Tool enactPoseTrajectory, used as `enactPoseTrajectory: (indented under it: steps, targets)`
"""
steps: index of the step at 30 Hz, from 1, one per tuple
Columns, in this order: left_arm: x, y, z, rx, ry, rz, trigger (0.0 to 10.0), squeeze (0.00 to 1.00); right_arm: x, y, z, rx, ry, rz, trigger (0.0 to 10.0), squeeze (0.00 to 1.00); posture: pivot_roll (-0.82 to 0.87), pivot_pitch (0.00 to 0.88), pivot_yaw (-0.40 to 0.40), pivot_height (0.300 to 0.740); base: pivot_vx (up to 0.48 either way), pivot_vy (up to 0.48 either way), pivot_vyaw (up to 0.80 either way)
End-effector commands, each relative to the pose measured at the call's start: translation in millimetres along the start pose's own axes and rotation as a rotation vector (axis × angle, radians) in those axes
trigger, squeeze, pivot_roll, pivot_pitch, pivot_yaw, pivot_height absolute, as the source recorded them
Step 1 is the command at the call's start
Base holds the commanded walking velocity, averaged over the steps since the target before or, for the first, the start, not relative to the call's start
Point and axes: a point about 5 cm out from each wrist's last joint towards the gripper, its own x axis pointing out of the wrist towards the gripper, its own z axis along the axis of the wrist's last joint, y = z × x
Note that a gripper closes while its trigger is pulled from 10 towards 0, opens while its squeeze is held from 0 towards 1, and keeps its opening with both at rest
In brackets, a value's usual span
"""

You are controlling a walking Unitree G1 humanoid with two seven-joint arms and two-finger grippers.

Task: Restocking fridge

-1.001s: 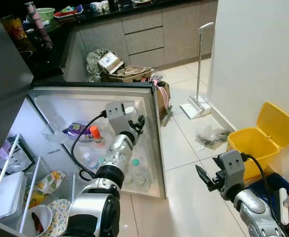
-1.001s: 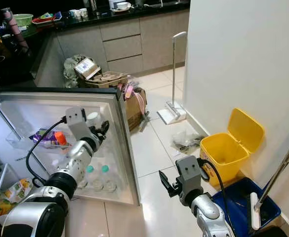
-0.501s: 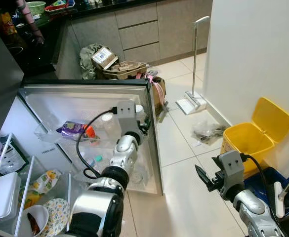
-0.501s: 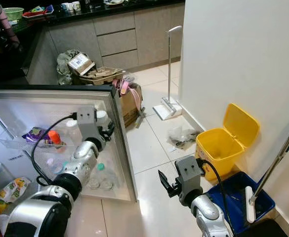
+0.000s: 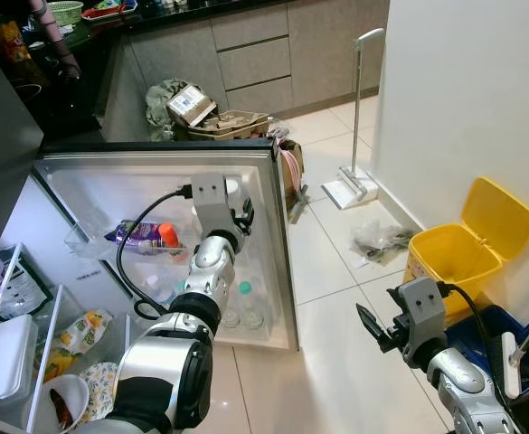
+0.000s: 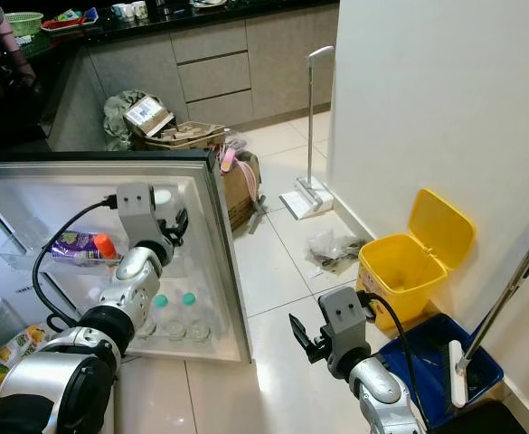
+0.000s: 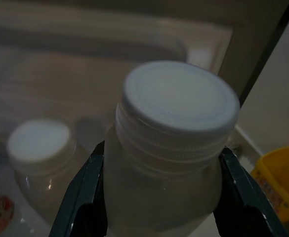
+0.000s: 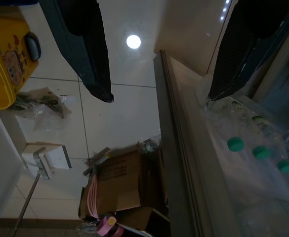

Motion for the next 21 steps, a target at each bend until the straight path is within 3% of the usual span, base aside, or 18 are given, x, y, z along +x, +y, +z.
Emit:
enactPoseTrajectory:
  steps: [1,6,10,13,21]
  targets:
    - [-0.2,0.3,0.6,0.01,-0.011,0.006,10.0,0.0,-1.3,3.1,-3.3,0.0,0.006,0.01,10.0,0.0,-0.29,0.09,0.075,0.74,0.0,0.0,0.0]
    - [-1.6,-7.9,-7.2,0.002,0.02,0.001,10.0,0.0,-2.3,2.6,-2.9,-0.007,0.007,0.012,10.0,0.0,-0.31,0.095,0.075,0.74,0.0,0.0,0.0]
    - [-1.9,-12.1,-8.4,0.049,0.02,0.002,10.0,0.0,-5.1,0.1,-2.5,-0.012,0.006,0.007,10.0,0.0,-0.32,0.099,0.074,0.74,0.0,0.0,0.0]
    - [-0.4,-7.9,-2.6,0.099,-0.005,0.028,10.0,0.0,-7.5,0.3,-3.2,-0.015,0.007,0.006,10.0,0.0,-0.33,0.108,0.074,0.74,0.0,0.0,0.0]
    - [4.1,-0.1,11.0,0.124,-0.029,0.06,10.0,0.0,-7.6,1.1,-2.6,-0.015,0.006,0.008,10.0,0.0,-0.33,0.114,0.072,0.74,0.0,0.0,0.0]
